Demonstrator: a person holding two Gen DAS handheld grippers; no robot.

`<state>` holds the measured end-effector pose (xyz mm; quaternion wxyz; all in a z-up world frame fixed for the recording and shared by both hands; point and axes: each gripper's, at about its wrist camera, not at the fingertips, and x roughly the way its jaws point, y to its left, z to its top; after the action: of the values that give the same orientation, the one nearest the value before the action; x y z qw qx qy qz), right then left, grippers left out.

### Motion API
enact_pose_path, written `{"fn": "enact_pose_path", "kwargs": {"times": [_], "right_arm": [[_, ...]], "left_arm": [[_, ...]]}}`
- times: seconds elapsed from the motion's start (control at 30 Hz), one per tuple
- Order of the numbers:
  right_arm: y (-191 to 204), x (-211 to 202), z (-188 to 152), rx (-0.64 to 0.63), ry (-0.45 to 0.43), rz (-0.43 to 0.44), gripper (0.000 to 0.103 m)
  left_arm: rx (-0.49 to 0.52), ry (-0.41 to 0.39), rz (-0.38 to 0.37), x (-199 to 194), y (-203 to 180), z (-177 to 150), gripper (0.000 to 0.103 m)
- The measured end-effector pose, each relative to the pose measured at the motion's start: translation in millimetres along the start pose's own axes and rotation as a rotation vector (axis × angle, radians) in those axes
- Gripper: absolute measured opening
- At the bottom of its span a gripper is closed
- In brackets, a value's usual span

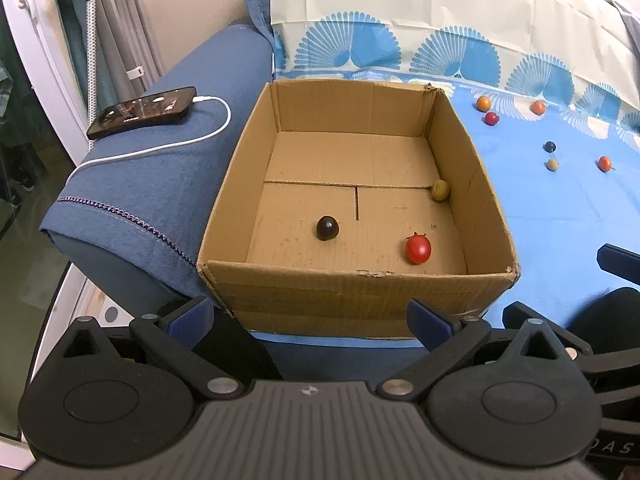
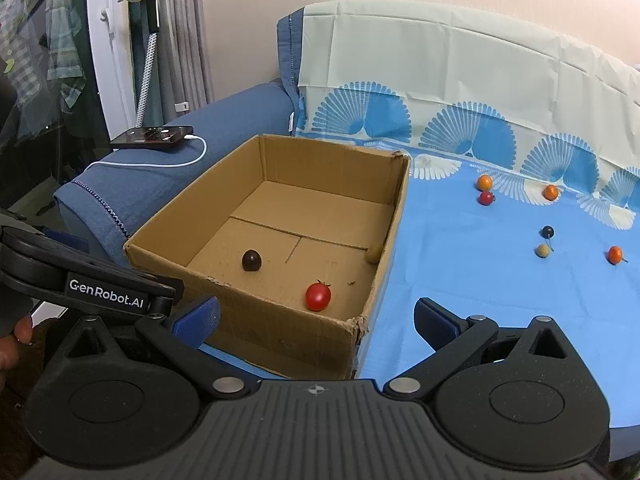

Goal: Organize fruits

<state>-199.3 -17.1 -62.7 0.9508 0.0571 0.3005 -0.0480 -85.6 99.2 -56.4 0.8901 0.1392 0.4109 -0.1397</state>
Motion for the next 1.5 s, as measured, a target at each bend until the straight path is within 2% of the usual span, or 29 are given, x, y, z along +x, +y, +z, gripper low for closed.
{"fn": "enact_pose_path", "kwargs": {"times": [0.3,0.57,0.77,0.93,1.1,1.3,1.4,1.5], "right_arm": [[-15,1,1,0.039,-0.016,-0.008,0.102],[-48,-4,4,0.145,-0.047,-0.032,0.102],[-89,-12,5,0.224,-0.084,-0.109,0.102],[-132,-19,-1,0.253,-0.127,-0.238,0.102],[-184,-13,-11,0.318,-0.127,-0.343,0.102],[-254,12,-15,0.388,-0.132,-0.445,0.102],[-288,38,-11,0.428,-0.117,-0.452,0.102],[-317,67,-7,0.437,-0.108,-0.457,0.102]], "left_arm": [[0.022,-0.004,-0.008,-1,-13,12,0.103],[0.065,-0.032,-0.039,-5,-42,39,0.103],[0.103,-0.046,-0.104,-7,-78,63,0.103],[0.172,-0.061,-0.146,-2,-119,86,0.103],[0.192,-0.008,-0.227,18,-159,118,0.103],[0.258,-0.034,-0.214,57,-221,174,0.103],[0.287,-0.038,-0.212,92,-256,202,0.103],[0.277,0.001,-0.221,139,-281,228,0.103]]}}
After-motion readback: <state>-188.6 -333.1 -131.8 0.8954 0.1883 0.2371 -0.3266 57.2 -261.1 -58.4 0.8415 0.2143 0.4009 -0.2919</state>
